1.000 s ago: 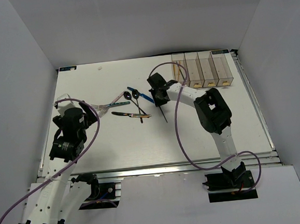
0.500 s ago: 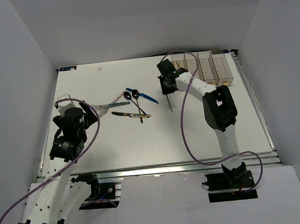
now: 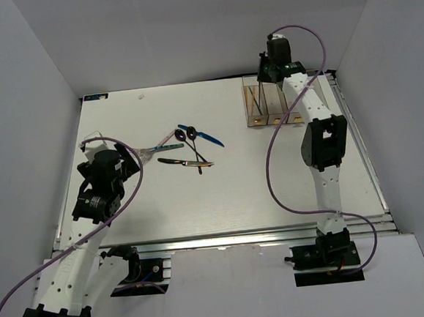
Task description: Sort the eating utensils into containers
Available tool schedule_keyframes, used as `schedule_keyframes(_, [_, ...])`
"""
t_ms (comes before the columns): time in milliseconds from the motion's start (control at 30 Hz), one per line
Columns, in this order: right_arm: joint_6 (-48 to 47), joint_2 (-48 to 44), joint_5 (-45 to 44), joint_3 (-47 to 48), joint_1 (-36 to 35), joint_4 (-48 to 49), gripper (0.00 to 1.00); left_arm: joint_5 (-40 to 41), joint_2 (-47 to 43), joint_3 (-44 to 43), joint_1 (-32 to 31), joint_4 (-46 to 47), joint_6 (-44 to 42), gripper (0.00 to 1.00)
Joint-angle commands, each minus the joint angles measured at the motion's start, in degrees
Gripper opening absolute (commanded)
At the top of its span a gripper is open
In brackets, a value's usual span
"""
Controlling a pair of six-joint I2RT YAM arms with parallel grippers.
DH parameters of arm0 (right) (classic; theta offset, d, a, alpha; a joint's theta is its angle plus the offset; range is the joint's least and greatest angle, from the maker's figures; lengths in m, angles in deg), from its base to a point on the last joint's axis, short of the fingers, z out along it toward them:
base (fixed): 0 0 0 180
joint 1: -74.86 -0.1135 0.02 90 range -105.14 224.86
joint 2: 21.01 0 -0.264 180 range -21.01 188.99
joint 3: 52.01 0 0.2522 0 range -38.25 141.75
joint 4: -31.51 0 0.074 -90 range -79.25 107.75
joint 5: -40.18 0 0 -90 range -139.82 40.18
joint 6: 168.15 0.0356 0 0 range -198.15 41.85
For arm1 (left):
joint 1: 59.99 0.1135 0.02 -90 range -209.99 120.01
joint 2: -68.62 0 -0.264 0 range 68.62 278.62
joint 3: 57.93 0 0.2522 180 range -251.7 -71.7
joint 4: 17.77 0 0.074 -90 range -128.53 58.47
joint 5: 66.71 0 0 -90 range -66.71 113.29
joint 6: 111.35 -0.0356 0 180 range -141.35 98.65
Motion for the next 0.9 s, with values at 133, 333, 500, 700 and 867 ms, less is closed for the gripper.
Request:
schedule_keyframes(133, [-2.1,4.5,9.0,-2.0,1.6,9.6,0.0,-1.9,1.8,0.0,-0.1,0.6,-0.5,0.98])
schedule_keyframes(333, [-2.2,5.7,8.4,-2.3,1.6,11.3,0.0,-2.5,1.7,-0.1,-0.2,0.7,-0.7,0.98])
schedule_keyframes(500, [-1.6,2.9,7.8,-5.4,1.6,10.3,0.38,-2.4,0.7,0.2,-0.2,0.8,-0.7,0.98])
schedule_keyframes(700, [-2.9,-4.7,5.0,-6.2,-0.7,5.5,0.59,-1.8,0.2,0.0,-0.3,0.6,-0.6,0.98])
schedule_keyframes(867, [-6.4,-14.5,6.3,-17.7,-7.5,4.3,0.62,-0.5,-0.8,-0.1,-0.3,0.2,-0.2,0.98])
